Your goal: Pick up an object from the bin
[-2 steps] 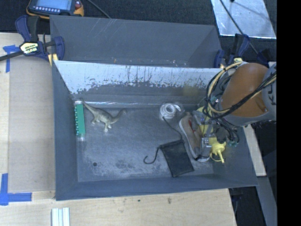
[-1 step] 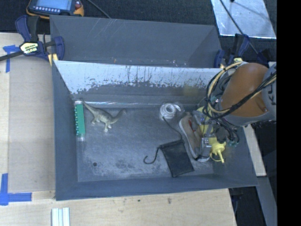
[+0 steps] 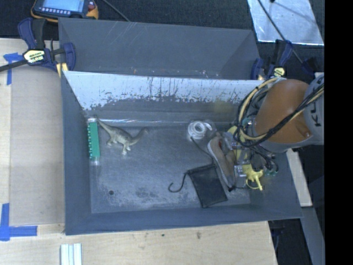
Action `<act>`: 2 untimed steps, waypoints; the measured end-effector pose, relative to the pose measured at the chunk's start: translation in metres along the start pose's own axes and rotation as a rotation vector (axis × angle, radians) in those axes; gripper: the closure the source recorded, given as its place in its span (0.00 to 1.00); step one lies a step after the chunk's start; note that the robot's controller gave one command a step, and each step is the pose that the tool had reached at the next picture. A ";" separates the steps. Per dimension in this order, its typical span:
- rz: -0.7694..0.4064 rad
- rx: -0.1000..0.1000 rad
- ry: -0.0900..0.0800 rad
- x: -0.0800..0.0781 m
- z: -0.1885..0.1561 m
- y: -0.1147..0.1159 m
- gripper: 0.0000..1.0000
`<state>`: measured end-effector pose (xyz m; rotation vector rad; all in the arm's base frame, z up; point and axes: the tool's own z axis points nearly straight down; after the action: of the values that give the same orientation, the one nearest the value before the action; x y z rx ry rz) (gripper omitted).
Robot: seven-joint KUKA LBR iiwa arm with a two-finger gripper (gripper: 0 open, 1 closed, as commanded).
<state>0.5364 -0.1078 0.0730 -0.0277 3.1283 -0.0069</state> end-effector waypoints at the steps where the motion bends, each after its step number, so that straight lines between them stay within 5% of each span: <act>1: -0.029 -0.005 -0.003 0.017 -0.001 0.017 0.00; 2: 0.176 -0.001 -0.004 0.035 -0.001 0.015 0.00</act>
Offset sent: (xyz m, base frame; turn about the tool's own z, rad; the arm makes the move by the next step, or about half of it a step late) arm -0.0427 0.0178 -0.0030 0.1787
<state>0.5015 -0.0932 0.0734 0.2470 3.1147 -0.0030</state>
